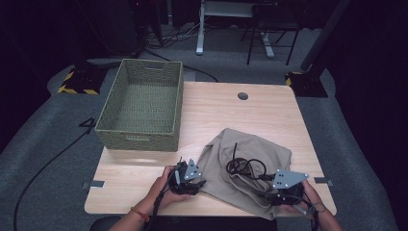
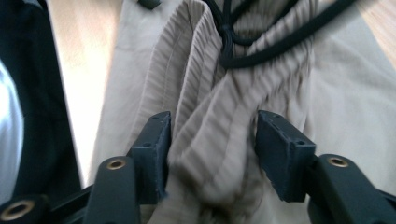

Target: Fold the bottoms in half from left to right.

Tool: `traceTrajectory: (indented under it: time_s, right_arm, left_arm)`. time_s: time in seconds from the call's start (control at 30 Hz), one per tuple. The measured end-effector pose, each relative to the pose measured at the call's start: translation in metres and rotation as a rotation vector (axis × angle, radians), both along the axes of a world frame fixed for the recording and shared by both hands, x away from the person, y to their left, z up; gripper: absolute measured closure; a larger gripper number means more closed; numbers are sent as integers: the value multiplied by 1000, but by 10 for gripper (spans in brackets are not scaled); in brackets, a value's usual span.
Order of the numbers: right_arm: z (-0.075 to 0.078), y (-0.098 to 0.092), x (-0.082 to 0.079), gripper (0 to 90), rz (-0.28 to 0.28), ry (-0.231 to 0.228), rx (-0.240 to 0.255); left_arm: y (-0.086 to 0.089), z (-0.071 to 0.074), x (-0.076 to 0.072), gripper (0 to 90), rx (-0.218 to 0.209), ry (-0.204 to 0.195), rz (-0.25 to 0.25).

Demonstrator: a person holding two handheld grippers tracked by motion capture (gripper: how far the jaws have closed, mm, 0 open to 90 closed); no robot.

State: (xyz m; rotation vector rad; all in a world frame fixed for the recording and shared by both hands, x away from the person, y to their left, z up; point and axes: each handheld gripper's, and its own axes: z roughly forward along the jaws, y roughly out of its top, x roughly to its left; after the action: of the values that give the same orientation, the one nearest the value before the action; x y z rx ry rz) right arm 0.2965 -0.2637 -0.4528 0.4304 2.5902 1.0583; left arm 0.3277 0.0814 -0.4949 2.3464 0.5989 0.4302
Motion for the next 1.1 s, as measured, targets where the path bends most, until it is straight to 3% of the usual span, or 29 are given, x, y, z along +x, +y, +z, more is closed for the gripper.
traceTrajectory:
  time_s: [0.07,0.13,0.2,0.27,0.4,0.47,0.57,0.67,0.73,0.8,0.9,0.97,1.03,1.1]
  right_arm:
    - [-1,-4,-8,448,-12,1,33]
    - [0,-7,-16,495,-24,-30,67]
    - [-1,-7,-22,518,-22,-32,97]
    - [-8,-5,-25,518,-28,-4,85]
    - [-7,0,-38,486,-15,-44,52]
    - [-1,-2,-42,478,-26,-70,71]
    - [9,-8,-43,475,-41,-64,145]
    - [18,-18,-43,491,-62,-59,208]
    - [23,-26,-43,548,-104,-87,199]
    - [29,-35,-40,568,-121,-90,194]
    - [28,-40,-33,569,-193,-38,243]
    - [17,-34,-28,535,-227,0,209]
    - [3,-24,-26,492,-228,44,156]
    - [-9,-18,-27,456,-218,92,135]
  left_arm:
    - [-4,6,0,315,8,-16,-13]
    - [-6,21,3,319,-54,-26,-28]
    - [-11,36,7,321,-81,-52,-32]
    - [-20,52,13,321,-98,-79,-40]
    - [-44,74,28,314,-120,-96,-83]
    - [-57,79,36,311,-120,-88,-97]
    - [-76,77,43,293,-110,-51,-143]
    - [-91,67,39,304,-60,-34,-201]
    - [-94,59,34,328,-41,-20,-234]
    - [-92,55,31,352,-59,-12,-234]
    - [-88,48,22,421,-47,-27,-261]
    - [-86,40,14,454,-3,-48,-267]
    - [-82,33,6,484,16,-53,-273]
    - [-80,25,1,484,33,-48,-276]
